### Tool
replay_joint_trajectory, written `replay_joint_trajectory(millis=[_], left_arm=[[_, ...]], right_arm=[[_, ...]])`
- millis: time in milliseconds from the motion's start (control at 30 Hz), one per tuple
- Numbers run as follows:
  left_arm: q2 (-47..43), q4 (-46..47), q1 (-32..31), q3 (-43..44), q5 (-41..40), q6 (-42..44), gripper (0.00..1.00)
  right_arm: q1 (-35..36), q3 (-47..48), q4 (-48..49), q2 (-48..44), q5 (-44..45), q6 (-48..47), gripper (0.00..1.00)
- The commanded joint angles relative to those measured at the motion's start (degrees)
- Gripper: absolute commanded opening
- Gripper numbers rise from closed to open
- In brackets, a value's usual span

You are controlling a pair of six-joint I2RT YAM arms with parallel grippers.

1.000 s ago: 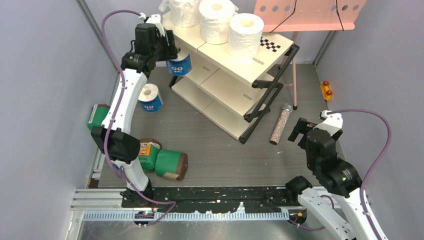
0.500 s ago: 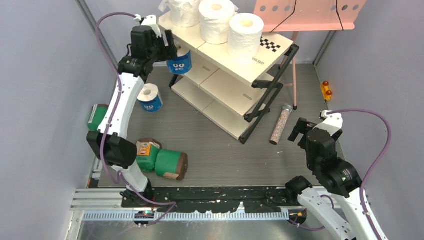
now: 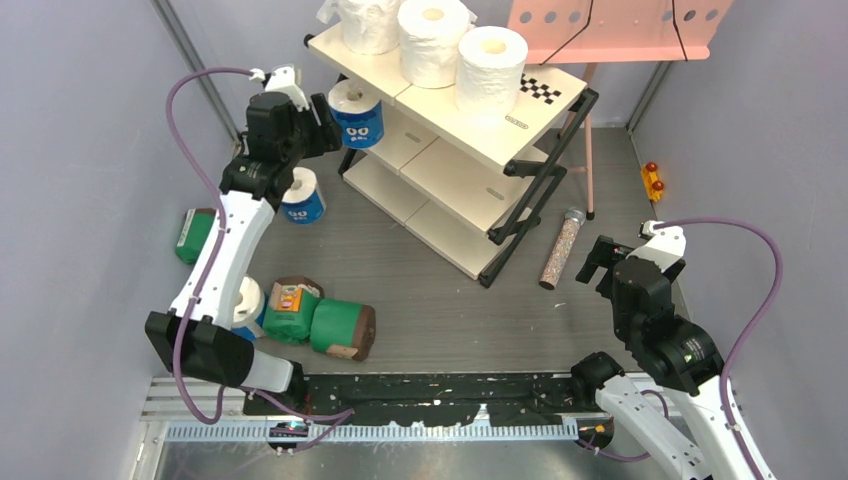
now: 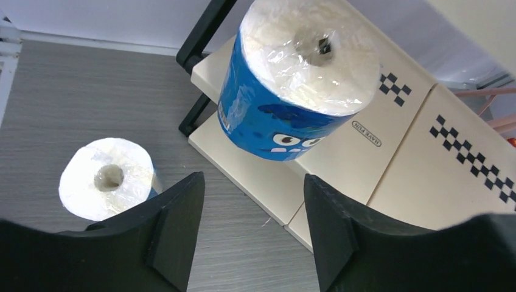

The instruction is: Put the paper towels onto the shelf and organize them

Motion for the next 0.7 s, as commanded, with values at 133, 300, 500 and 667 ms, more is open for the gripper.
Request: replay_joint_trajectory(millis=[133,300,500,667], left_arm=[[4.2,5.28,0.43,0.41,-1.15,-3.27,0.54],[9.15,3.31,1.18,5.49,-2.88,-4.23,0.49],[14.71,2.36,2.65,12.15,-2.88,-5.23,0.47],[19.05,1.78,2.67,17.45,-0.71,-5.38,0.47]], right_arm=[[0.26,-0.09,1.41,0.15,1.68,0.28,0.95],[0.26,-0.09,1.41,-0.32,1.93,0.33,0.95],[0.25,-0.1,1.33,-0.42,2.37,0.52,0.95],[0.26,-0.1,1.24,0.08,2.63,0.6,0.95]])
